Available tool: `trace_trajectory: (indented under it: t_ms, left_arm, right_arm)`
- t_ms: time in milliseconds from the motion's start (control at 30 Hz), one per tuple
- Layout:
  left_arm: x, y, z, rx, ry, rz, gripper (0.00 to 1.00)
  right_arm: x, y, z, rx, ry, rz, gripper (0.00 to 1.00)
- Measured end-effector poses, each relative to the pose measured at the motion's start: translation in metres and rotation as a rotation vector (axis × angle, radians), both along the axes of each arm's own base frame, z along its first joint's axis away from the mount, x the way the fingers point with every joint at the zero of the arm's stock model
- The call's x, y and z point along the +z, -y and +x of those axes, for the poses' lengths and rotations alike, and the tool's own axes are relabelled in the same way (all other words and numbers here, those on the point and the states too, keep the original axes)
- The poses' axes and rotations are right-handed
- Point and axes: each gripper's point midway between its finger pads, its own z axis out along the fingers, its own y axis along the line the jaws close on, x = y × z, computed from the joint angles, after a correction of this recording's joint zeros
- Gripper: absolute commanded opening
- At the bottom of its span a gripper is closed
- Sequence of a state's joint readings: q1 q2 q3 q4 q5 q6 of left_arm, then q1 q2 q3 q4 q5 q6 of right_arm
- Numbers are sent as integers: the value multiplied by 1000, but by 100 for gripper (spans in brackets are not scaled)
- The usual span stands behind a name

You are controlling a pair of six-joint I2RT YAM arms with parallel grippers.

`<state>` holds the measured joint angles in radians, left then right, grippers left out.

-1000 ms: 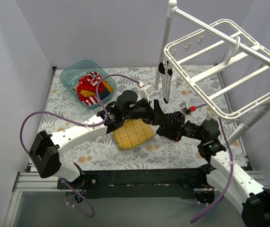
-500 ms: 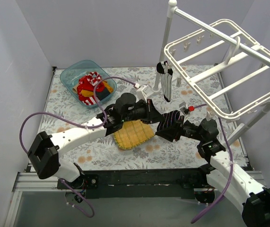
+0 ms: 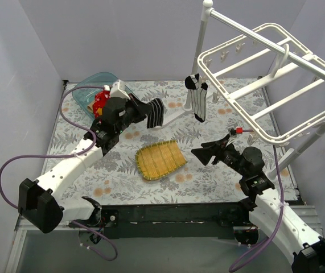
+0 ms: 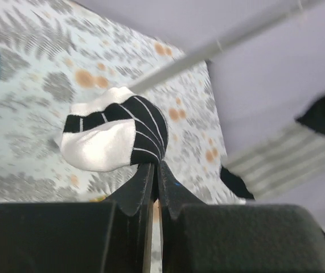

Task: Remove the socks clipped to the hanger
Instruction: Place the sock in the bin.

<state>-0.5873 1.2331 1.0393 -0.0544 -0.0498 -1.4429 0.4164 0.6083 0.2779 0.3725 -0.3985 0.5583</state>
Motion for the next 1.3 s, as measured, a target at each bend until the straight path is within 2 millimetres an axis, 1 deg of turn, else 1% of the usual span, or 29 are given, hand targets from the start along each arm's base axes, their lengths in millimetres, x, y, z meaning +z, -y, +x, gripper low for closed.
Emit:
trace_trajectory:
  t_ms: [100,167,267,333,367,400,433,467,500,567,633,667,700,733,800,867,933,967,1033,1067,1100,1167,1200,1300]
  left_arm:
    - [2,-41,36,155,2,19,0]
    - [5,-63,60,233,5,25,0]
    - [15,-99,107,333,39,13,0]
    - [14,-121,136,382,50,7,0]
    - [9,-134,153,408,42,8,0]
    - [5,-143,168,421,40,5,0]
    - [-4,-153,184,442,28,5,0]
    - [-18,-163,197,461,7,6,0]
    - [-37,-173,206,482,-25,10,0]
    - [-77,-189,212,522,-105,25,0]
    - [-118,-204,208,569,-192,56,0]
    - [-134,-212,203,597,-231,73,0]
    - [-147,-221,199,627,-262,88,0]
    - [-155,-229,196,651,-282,99,0]
    - [-165,-241,194,691,-310,117,0]
    - [-170,-252,192,726,-324,135,0]
    - [-173,-259,190,745,-332,150,0]
    - [-173,-261,190,751,-331,154,2]
    - [-172,-262,189,752,-328,161,11]
    - [-170,-262,189,750,-325,164,14]
    - [-168,-262,189,748,-320,166,22]
    - [-160,-262,188,743,-305,170,32]
    - [-154,-262,187,740,-293,169,40]
    - [-127,-261,186,733,-240,165,49]
  right_arm:
    - [-3,6,8,-59,-14,4,85]
    - [-7,9,12,-91,-26,1,85]
    - [-11,13,17,-124,-42,-4,84]
    - [-10,14,18,-139,-37,-2,84]
    - [-10,15,19,-146,-37,-3,85]
    - [-10,16,19,-150,-37,-3,84]
    - [-10,17,19,-155,-37,-3,85]
    - [-10,17,19,-159,-38,-4,85]
    - [-11,18,19,-163,-41,-7,85]
    - [-11,19,20,-169,-41,-8,85]
    - [-11,20,20,-172,-39,-10,85]
    - [-11,20,20,-173,-38,-10,86]
    - [-11,20,21,-175,-39,-10,86]
    - [-11,20,21,-176,-39,-11,86]
    - [-13,20,21,-176,-43,-15,86]
    - [-16,20,22,-176,-50,-23,86]
    - [-18,20,22,-176,-56,-31,87]
    - [-20,20,23,-178,-57,-34,87]
    - [-21,21,24,-183,-58,-43,87]
    - [-22,21,25,-184,-59,-47,88]
    - [-23,21,26,-186,-61,-50,88]
    - [-24,21,28,-191,-66,-56,88]
    - [-24,21,29,-196,-65,-56,89]
    - [-21,24,33,-221,-51,-51,90]
